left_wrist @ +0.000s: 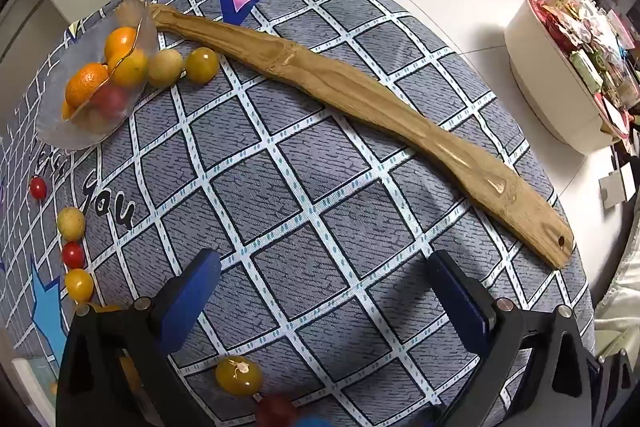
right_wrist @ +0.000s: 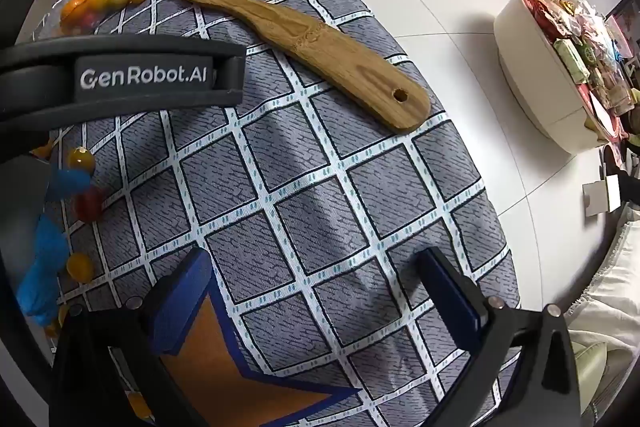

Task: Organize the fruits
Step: 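Move both grippers over the scattered cherry tomatoes on the grid cloth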

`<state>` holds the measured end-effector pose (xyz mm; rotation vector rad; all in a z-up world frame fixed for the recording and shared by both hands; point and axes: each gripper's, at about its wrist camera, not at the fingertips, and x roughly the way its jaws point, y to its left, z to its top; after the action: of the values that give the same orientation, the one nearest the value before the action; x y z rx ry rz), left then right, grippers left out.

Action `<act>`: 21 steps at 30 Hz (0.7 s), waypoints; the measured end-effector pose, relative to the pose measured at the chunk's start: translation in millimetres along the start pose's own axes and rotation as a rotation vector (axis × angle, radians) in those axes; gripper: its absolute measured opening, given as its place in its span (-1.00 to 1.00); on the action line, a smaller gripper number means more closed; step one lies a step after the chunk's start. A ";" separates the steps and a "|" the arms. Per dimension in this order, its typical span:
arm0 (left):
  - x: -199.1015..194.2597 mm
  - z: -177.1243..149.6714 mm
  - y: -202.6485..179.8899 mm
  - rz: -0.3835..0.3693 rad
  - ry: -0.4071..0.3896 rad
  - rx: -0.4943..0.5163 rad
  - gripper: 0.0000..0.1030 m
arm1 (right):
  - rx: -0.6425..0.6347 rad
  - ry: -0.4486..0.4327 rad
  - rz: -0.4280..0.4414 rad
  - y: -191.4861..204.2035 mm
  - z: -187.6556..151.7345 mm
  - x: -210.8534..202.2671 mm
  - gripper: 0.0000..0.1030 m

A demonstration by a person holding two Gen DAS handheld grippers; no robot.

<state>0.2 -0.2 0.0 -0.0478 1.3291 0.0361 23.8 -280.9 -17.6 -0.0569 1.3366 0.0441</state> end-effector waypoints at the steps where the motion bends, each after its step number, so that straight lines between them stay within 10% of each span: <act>1: 0.2 0.6 -0.6 -0.004 0.007 0.013 1.00 | 0.000 0.002 0.000 0.0 0.0 0.1 1.00; 5: -3.9 -0.6 -1.1 0.010 0.024 0.039 1.00 | 0.006 0.009 0.000 2.1 -3.6 5.5 1.00; 11: -62.4 -60.3 48.7 -0.013 -0.196 -0.078 1.00 | 0.003 -0.069 0.002 2.1 -17.5 5.8 1.00; 21: -88.0 -165.4 149.9 0.137 -0.078 -0.255 1.00 | 0.031 -0.015 0.069 14.5 -49.2 -23.5 1.00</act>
<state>-189.3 140.4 43.8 -0.1702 1.2418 0.3205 -30.3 -269.7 -6.4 0.0162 1.3238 0.0820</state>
